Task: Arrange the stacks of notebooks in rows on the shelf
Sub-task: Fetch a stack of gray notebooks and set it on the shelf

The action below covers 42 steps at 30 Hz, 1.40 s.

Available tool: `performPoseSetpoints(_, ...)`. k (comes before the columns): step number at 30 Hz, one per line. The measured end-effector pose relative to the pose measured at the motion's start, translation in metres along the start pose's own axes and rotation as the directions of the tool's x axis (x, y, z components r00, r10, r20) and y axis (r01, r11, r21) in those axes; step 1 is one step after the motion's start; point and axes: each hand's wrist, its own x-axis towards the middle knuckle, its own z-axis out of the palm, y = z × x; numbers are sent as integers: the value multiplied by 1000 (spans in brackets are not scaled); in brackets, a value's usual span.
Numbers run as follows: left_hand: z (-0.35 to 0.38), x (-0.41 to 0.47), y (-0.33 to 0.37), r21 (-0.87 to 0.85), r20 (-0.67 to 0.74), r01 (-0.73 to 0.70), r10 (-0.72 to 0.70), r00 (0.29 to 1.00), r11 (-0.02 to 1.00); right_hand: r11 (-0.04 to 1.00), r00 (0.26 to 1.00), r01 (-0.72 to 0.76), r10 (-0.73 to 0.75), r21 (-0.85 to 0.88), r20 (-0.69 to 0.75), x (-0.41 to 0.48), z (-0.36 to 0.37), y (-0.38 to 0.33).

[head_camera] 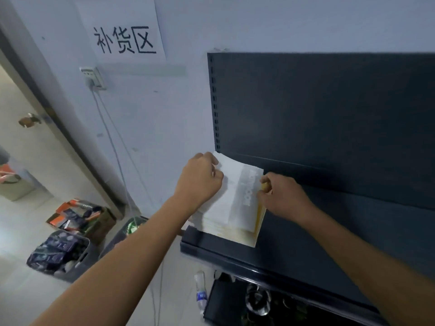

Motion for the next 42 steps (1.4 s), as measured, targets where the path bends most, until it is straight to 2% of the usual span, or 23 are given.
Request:
performPoseSetpoints(4, 0, 15, -13, -2, 52, 4, -3, 999, 1000, 990, 990, -139, 139, 37, -8, 0, 10, -6)
performPoseSetpoints(9, 7, 23, -29, 109, 142, 45, -60, 988, 993, 941, 955, -295, 298, 167, 10, -2, 28, -13)
performPoseSetpoints(13, 14, 16, -37, 124, 234, 63, -91, 968, 990, 906, 929, -364, 371, 216, 13, -8, 38, -18)
performPoseSetpoints(15, 15, 15, -39, 86, 249, 73, -92, 964, 994, 917, 933, -352, 359, 185, -1, -12, 43, -22)
performPoseSetpoints(19, 10, 20, -40, 72, 248, 88, -103, 963, 994, 961, 962, -272, 269, -56, -54, -16, 50, -34)
performPoseSetpoints(25, 7, 20, -43, 90, 210, 86, -103, 972, 992, 944, 985, -169, 153, -283, -78, -17, 65, -52)
performPoseSetpoints(34, 2, 24, -55, -22, 172, 203, -197, 965, 979, 947, 990, -100, 64, -304, -126, -22, 79, -48)
performPoseSetpoints(37, -3, 28, -58, -22, 173, 208, -201, 964, 978, 960, 988, -98, 62, -262, -144, -23, 79, -46)
performPoseSetpoints(42, -9, 30, -56, 1, 142, 178, -176, 974, 984, 948, 987, -106, 65, -301, -145, -24, 77, -49)
